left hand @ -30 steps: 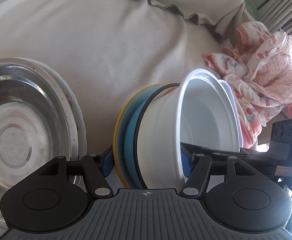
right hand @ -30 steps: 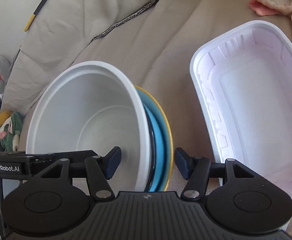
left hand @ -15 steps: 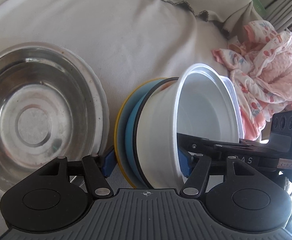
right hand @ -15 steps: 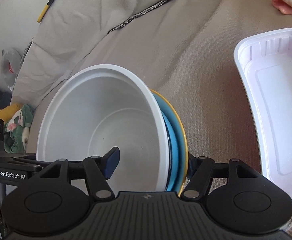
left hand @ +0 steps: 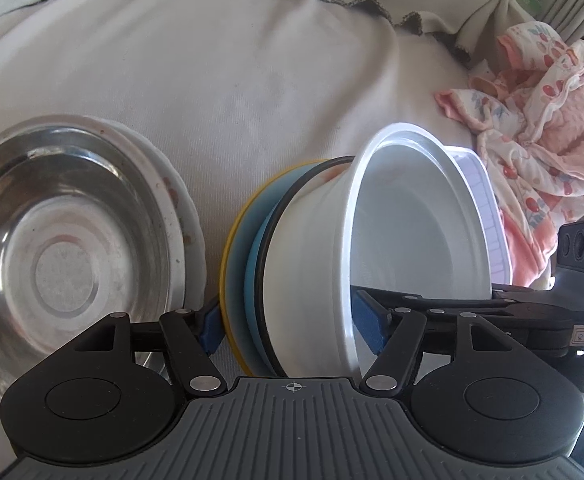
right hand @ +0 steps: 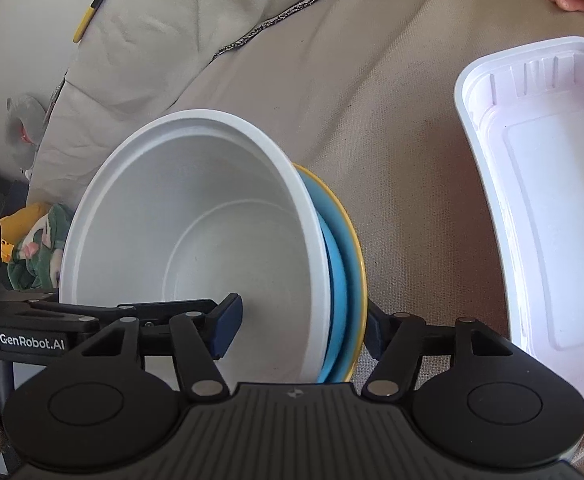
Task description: Organize plates and bowls
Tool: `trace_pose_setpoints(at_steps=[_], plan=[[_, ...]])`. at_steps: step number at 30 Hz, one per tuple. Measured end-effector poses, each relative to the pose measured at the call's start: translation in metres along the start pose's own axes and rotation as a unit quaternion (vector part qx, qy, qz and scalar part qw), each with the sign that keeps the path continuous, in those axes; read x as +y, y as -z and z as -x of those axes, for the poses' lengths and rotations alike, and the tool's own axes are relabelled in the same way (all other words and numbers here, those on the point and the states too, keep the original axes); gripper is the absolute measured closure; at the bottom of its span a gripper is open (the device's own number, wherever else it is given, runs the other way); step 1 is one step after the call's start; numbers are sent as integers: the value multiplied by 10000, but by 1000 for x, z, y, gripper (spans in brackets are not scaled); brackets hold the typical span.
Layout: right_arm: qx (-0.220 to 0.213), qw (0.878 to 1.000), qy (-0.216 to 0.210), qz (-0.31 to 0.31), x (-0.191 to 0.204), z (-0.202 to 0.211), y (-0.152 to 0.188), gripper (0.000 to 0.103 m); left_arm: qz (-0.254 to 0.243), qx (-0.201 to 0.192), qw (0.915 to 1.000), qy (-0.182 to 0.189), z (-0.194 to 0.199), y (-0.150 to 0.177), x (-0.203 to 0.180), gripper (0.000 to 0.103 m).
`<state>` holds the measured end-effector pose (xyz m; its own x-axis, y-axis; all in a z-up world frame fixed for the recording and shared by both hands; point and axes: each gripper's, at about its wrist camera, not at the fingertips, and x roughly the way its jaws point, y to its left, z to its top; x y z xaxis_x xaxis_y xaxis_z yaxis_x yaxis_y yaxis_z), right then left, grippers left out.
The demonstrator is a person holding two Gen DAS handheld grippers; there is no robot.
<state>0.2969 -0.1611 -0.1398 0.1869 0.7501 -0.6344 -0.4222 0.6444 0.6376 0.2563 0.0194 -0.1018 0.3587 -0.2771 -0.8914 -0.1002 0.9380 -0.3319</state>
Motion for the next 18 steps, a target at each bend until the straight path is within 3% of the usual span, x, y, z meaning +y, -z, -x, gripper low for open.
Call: trace_pose_setpoints(at_steps=[10, 18], plan=[[184, 9996, 221, -3, 5, 7, 15, 44, 138, 300, 9992, 231, -2, 10, 5, 33], [153, 9999, 22, -67, -6, 7, 11, 44, -163, 42, 9999, 27, 2, 17, -7, 33]])
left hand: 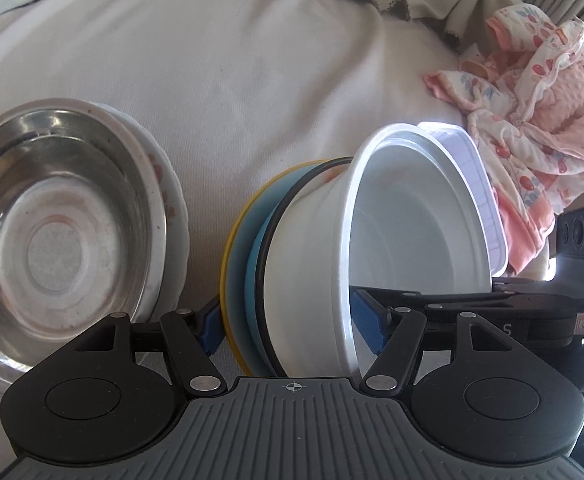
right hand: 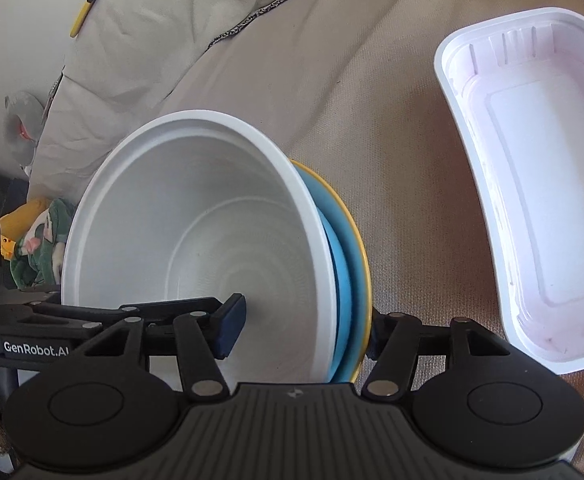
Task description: Organize plates and bowls
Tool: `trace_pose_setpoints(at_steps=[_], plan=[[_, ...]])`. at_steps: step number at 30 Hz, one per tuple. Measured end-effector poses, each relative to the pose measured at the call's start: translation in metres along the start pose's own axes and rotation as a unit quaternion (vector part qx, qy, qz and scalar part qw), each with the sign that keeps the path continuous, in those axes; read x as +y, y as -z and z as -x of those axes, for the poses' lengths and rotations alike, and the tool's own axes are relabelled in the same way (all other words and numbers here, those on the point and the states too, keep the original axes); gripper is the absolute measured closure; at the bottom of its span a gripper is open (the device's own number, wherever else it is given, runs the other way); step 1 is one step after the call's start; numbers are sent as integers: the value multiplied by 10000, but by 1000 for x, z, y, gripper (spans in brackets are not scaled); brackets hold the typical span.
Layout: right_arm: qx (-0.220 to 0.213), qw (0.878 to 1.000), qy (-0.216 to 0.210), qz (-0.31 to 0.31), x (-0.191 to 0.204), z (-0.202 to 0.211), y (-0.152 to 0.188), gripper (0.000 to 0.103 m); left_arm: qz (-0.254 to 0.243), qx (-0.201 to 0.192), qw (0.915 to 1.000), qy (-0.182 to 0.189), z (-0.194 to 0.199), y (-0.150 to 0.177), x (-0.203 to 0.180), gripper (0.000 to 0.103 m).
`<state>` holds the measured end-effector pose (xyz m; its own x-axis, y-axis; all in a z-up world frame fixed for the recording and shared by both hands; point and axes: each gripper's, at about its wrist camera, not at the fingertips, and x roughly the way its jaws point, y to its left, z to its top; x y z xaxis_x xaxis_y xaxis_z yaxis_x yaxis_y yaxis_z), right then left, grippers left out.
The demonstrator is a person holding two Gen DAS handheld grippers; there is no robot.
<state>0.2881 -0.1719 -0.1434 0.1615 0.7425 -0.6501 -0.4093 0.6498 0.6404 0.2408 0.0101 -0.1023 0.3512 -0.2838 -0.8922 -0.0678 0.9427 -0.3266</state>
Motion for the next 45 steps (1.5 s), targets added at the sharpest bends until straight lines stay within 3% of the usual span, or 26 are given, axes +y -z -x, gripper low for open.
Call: trace_pose_setpoints(at_steps=[20, 29, 37, 45], plan=[[-298, 9988, 39, 393, 9, 0, 9, 43, -286, -101, 9995, 29, -2, 5, -3, 33], [-178, 9997, -76, -153, 0, -2, 1, 43, 118, 161, 9994, 295, -3, -4, 9, 33], [55, 9998, 195, -80, 9, -6, -3, 44, 255, 322, 9990, 168, -6, -8, 7, 33], [72, 9994, 290, -182, 16, -4, -3, 44, 404, 313, 9983, 267, -3, -6, 14, 34]])
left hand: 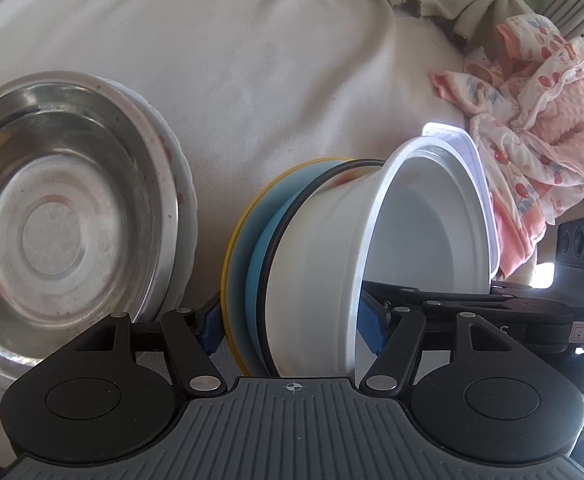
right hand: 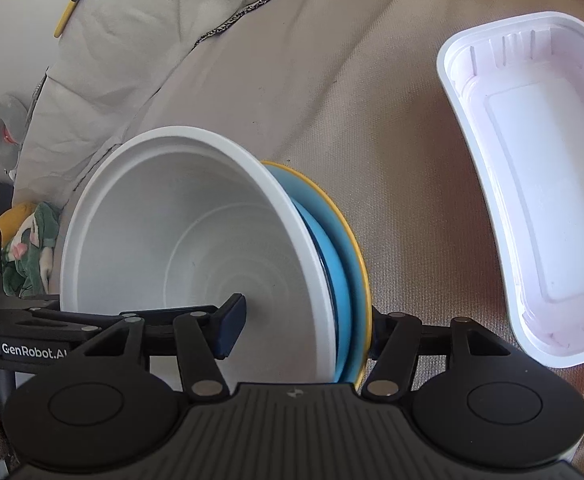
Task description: Organize plates and bowls
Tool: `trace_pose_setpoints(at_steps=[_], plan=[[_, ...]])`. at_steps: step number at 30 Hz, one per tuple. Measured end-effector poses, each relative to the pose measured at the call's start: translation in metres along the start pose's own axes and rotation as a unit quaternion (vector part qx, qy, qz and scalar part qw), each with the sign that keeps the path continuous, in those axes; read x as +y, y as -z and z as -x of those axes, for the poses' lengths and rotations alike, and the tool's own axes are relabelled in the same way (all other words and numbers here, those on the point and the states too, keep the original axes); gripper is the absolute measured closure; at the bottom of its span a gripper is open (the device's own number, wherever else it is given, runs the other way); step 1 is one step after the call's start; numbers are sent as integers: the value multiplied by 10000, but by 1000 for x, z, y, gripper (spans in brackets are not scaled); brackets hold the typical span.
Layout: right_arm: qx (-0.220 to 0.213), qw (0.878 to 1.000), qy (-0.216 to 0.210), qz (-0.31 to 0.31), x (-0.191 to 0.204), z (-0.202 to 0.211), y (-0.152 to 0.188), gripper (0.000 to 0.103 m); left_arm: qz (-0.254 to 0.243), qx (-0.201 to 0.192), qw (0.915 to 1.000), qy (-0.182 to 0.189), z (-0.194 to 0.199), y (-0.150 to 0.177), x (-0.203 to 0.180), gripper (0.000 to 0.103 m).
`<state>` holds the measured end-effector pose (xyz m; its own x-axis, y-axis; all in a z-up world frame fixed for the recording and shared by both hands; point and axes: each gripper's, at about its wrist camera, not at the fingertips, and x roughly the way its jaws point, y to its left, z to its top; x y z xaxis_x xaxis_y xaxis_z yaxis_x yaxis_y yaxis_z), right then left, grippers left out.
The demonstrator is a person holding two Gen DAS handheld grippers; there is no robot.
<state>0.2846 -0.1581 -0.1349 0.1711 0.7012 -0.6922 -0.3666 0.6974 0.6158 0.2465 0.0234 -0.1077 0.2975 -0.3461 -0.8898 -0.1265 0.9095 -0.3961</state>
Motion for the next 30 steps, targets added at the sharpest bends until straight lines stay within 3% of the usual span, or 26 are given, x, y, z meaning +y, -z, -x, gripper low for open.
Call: trace_pose_setpoints(at_steps=[6, 13, 20, 24, 30], plan=[[223, 9995, -130, -170, 1, -2, -1, 43, -47, -107, 9999, -107, 9, 5, -2, 34], [121, 9998, 133, 17, 21, 21, -1, 43, -156, -252, 9994, 206, 33, 6, -4, 34], [-404, 9943, 212, 968, 112, 56, -29, 42, -7, -1118, 9923, 526, 115, -5, 27, 34], [-201, 9878, 90, 1541, 170, 18, -46, 43, 353, -1470, 9883, 199, 143, 2, 72, 34], [645, 9864, 33, 1511, 193, -63, -51, 43, 991, -1242, 9873, 87, 126, 3, 146, 34]])
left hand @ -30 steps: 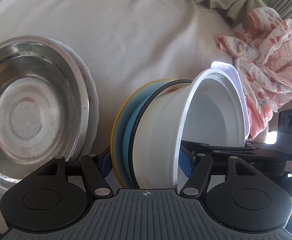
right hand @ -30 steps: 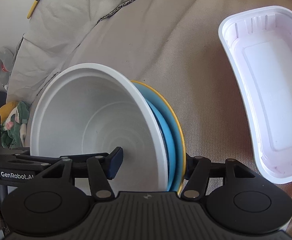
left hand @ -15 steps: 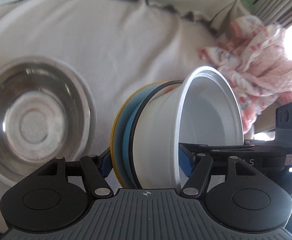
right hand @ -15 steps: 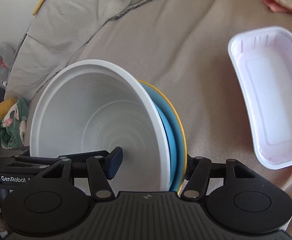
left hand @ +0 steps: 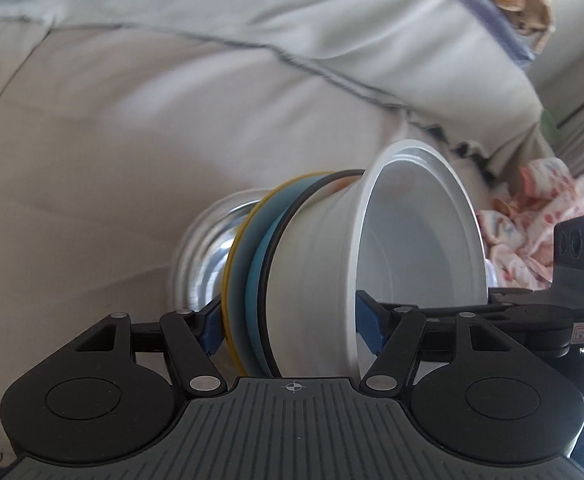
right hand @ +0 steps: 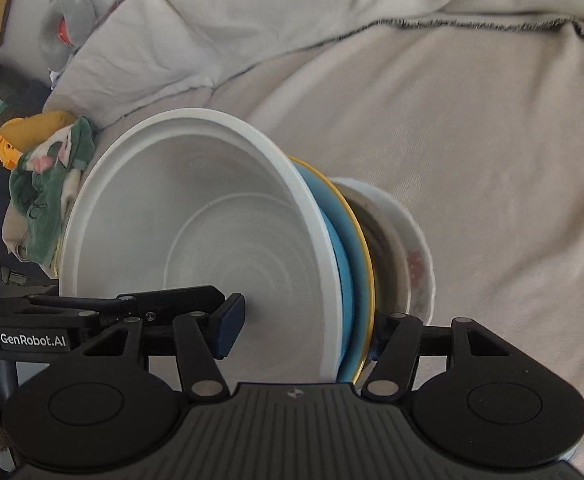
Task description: Organize plates and bowls
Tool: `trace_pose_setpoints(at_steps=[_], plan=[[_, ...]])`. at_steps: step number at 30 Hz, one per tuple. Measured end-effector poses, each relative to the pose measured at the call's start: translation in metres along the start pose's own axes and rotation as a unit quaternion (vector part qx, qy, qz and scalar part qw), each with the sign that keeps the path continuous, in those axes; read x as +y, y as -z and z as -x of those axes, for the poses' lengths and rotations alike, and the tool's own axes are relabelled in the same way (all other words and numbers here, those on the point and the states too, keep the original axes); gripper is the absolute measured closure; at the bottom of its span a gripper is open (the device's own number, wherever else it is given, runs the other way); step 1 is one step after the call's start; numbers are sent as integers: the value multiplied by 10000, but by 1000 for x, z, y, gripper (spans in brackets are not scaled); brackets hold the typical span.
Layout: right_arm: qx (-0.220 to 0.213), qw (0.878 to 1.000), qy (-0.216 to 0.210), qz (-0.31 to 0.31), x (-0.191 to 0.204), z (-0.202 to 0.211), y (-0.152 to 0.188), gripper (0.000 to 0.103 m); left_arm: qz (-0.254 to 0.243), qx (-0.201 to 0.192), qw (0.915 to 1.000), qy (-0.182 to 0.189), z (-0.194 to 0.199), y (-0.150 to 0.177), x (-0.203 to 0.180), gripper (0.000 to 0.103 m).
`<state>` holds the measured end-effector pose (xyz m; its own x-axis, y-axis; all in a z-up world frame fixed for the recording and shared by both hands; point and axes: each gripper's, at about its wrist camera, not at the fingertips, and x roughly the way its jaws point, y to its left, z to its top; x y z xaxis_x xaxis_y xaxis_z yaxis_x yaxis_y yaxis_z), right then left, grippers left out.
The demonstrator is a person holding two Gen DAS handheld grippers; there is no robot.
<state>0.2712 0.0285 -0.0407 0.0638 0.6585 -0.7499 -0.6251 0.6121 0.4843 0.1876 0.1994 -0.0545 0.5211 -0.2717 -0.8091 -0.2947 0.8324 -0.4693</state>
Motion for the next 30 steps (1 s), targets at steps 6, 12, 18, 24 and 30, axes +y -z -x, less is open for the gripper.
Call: trace_pose_setpoints(at_steps=[6, 12, 18, 24, 30], plan=[[412, 9985, 329, -141, 1, -32, 2, 37, 145, -133, 9990, 406, -17, 1, 36, 35], [411, 9978, 51, -527, -16, -36, -6, 39, 50, -122, 9987, 493, -12, -5, 35, 36], [358, 9974, 274, -556, -25, -23, -3, 45, 57, 108, 9970, 768, -22, -6, 40, 42], [210, 9975, 579, -360, -11, -12, -8, 46, 81, 126, 9969, 771, -22, -6, 42, 44], [164, 9979, 542, -325, -14, -8, -8, 47, -55, 58, 9985, 536, -20, -6, 32, 44]])
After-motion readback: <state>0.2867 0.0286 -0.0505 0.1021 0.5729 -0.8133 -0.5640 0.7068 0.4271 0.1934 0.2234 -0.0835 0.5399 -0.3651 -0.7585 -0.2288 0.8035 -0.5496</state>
